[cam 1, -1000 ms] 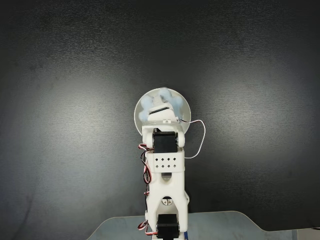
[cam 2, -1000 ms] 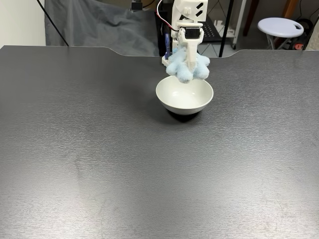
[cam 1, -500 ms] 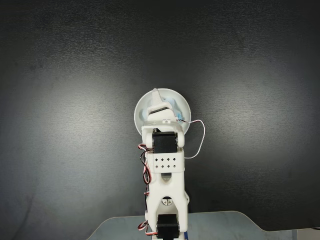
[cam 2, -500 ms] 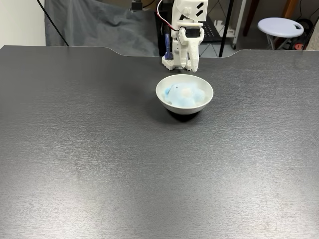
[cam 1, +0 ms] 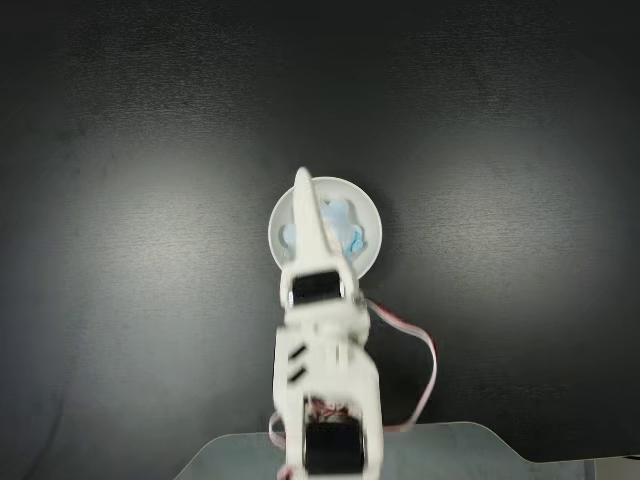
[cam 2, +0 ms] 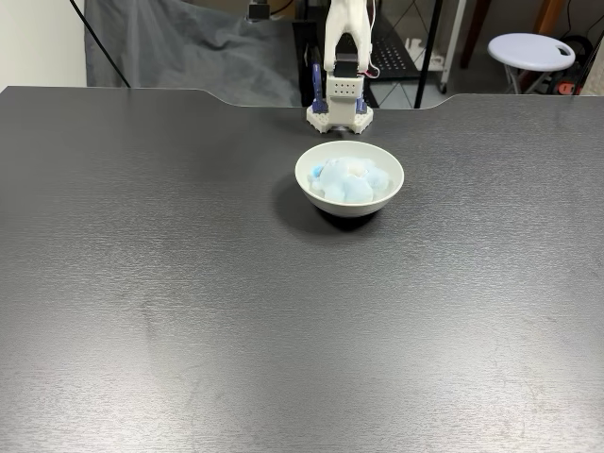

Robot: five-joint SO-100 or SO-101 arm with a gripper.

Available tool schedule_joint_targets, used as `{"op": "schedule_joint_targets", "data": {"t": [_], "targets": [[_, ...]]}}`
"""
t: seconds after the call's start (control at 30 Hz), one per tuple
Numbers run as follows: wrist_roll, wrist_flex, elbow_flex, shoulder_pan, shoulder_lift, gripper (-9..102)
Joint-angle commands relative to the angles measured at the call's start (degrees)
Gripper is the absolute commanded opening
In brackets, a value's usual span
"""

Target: Grasp a skyblue doll and put it in the white bowl.

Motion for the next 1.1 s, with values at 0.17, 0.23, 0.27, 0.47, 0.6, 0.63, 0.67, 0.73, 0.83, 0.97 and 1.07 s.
{"op": "schedule_joint_targets", "data": {"t": [0.17,0.23,0.27,0.47,0.6,0.63,0.67,0.73,0.83,0.97,1.07], "targets": [[0.35,-0.79,-3.25,0.53,12.57,-3],[0.35,-0.79,-2.2,0.18,12.74,-2],[0.35,-0.62,-1.14,0.09,12.83,1],[-0.35,-0.79,10.63,0.44,16.0,-1],[-0.44,-0.88,20.04,0.09,21.53,-1],[-0.44,-0.88,22.06,0.35,23.12,-1],[-0.44,-0.88,24.08,0.53,24.35,-1],[-0.44,-0.53,27.86,0.53,26.54,-1],[-0.44,-0.97,31.9,0.7,28.12,-1],[0.7,-2.81,31.9,0.0,28.83,-1],[5.54,-8.61,31.9,0.7,29.0,-1]]}}
